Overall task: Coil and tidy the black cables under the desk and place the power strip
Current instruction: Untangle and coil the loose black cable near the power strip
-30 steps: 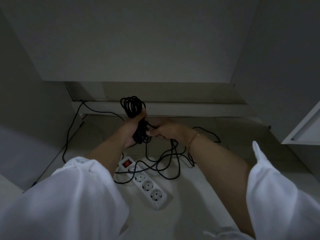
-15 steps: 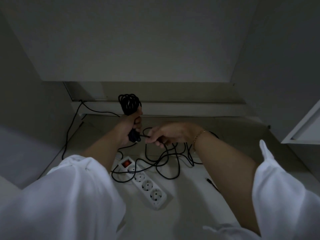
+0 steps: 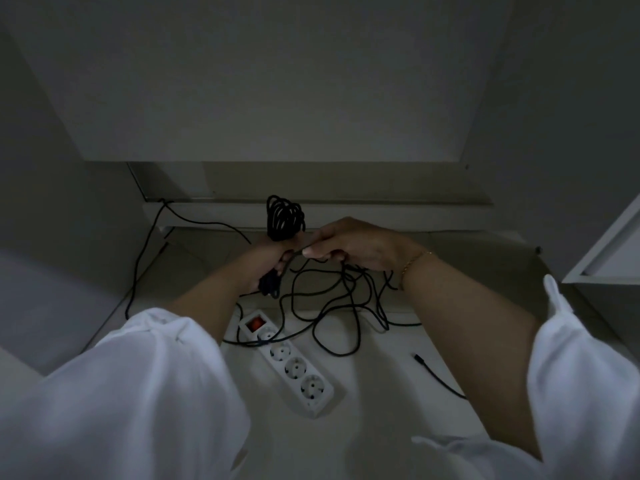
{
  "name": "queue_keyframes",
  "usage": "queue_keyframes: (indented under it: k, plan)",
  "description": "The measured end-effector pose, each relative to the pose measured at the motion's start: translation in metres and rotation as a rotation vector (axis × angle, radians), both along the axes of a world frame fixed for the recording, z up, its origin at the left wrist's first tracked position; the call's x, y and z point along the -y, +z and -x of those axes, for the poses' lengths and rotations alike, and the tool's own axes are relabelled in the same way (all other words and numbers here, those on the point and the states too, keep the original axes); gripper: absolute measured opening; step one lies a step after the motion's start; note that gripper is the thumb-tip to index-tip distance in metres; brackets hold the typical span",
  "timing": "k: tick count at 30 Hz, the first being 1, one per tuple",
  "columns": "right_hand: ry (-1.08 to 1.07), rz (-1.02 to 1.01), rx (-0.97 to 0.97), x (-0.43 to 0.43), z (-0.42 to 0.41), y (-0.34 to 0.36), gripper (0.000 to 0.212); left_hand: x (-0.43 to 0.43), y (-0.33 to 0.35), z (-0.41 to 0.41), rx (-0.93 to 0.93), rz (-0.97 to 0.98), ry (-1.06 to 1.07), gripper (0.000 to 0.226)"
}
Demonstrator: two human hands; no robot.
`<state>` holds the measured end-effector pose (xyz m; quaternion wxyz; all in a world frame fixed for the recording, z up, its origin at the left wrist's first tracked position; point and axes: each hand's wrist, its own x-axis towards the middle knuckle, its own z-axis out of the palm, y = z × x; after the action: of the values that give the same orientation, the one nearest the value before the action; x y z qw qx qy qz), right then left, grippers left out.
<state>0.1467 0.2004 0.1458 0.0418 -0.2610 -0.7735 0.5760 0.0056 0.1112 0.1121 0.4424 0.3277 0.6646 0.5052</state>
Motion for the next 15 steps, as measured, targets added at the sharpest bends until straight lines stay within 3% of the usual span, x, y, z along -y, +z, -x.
queue_keyframes:
  k: [3, 8, 12, 15]
  plan:
    - [0.041, -0.019, 0.011, 0.005, 0.007, 0.006, 0.01, 0.002, 0.001, -0.007, 0.03, -0.044, 0.017, 0.018]
    - [0.161, -0.223, 0.25, 0.02, 0.022, 0.017, 0.005, 0.002, 0.01, -0.009, 0.211, -0.104, 0.085, 0.021]
    - [0.129, -0.398, 0.325, 0.024, 0.043, 0.011, 0.043, 0.0, 0.013, -0.013, 0.088, -0.014, 0.109, 0.029]
    - [0.053, -0.423, 0.301, 0.022, 0.044, 0.015, 0.041, 0.002, 0.014, -0.014, 0.077, -0.014, 0.1, 0.037]
